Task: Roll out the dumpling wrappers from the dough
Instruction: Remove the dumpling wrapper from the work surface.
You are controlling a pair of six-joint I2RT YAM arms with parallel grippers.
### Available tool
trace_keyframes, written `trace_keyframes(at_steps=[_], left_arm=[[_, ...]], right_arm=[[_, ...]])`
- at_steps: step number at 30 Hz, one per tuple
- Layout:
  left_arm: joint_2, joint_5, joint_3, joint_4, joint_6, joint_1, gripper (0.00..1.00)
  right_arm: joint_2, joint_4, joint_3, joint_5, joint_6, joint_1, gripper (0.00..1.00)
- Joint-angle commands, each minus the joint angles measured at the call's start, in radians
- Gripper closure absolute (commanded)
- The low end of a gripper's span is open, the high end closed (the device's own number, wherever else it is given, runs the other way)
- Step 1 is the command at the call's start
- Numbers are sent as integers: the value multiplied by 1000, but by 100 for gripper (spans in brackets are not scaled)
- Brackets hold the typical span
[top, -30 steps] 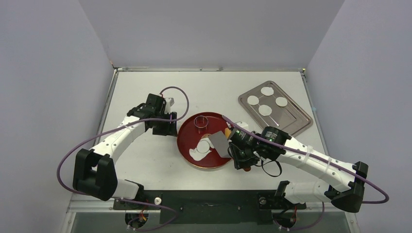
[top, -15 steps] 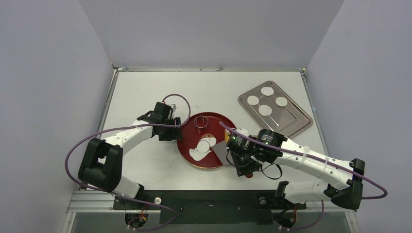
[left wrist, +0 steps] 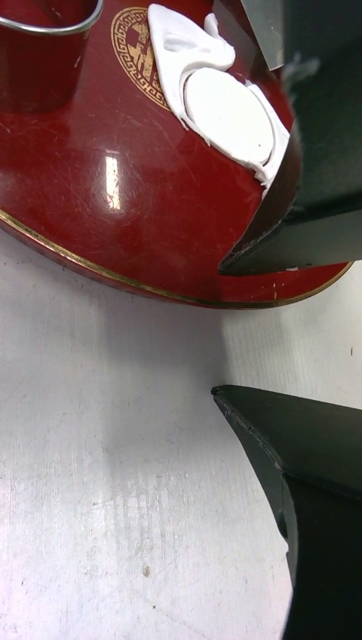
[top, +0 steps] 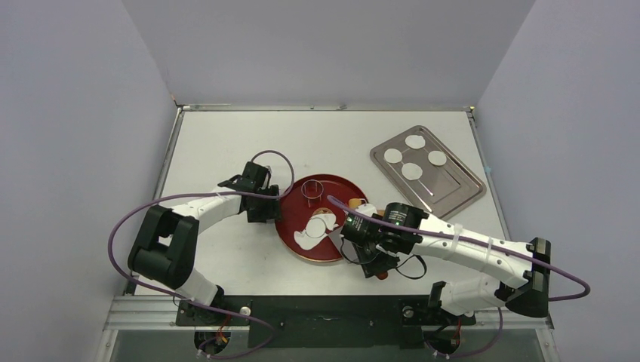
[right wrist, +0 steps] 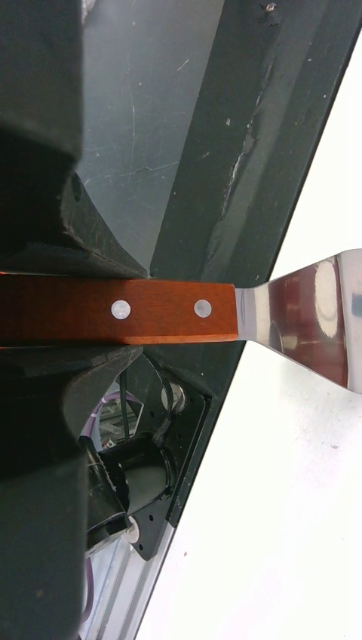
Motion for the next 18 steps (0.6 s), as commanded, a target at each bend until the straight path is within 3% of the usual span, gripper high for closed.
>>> trace_keyframes(at_steps=[1,18], left_arm=[[-8,-21,-10,34,-23,-1,48],[-26,-13,-9,24,-39,-1,52]], right_arm=[[9,-21,45,71,23,17,100],[101,-46,52,128,33,65,100]])
